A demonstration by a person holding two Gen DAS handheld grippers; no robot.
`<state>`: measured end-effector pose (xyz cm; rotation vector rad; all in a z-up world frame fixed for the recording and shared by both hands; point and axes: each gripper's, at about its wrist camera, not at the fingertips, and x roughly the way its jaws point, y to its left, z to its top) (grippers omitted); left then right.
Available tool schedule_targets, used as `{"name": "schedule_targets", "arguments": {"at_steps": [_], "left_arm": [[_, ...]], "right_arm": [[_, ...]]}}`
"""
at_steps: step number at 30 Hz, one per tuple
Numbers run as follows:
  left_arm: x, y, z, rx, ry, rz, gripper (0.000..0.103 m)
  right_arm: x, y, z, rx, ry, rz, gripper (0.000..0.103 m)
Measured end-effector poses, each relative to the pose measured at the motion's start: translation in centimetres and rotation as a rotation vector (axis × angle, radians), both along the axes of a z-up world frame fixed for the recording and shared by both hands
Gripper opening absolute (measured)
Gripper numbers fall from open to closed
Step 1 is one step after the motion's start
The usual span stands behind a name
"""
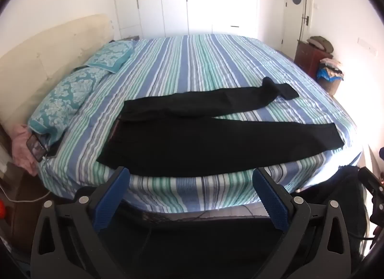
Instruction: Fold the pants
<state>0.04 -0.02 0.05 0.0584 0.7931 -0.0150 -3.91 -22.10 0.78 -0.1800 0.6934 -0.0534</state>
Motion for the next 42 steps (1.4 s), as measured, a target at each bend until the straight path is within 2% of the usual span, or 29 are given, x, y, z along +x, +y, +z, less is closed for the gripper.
{"name": "schedule_targets", "arguments": {"at_steps": [8, 22, 34, 42], "left_arm": [[0.3, 0.0, 0.2, 0.023, -0.003, 0.002, 0.102], [-0.2, 0.0, -0.3, 0.013, -0.011, 0.009, 0.102], [0.3, 0.2, -1.0, 0.015, 0.028, 0.022, 0.102], [0.2, 0.0, -0.7, 0.030, 0.018, 0.013, 0.102]], "right_arm": [[-0.4, 0.0, 0.0, 0.009, -0.020, 0.009, 0.103], [0.2, 0.8, 0.0, -0.006, -0.020, 0.025, 0.103], [0.1, 0.8, 0.2, -0.009, -0.028, 0.030, 0.103], [0.4, 0.7, 0.1, -0.001, -0.024, 0.026, 0.103]]}}
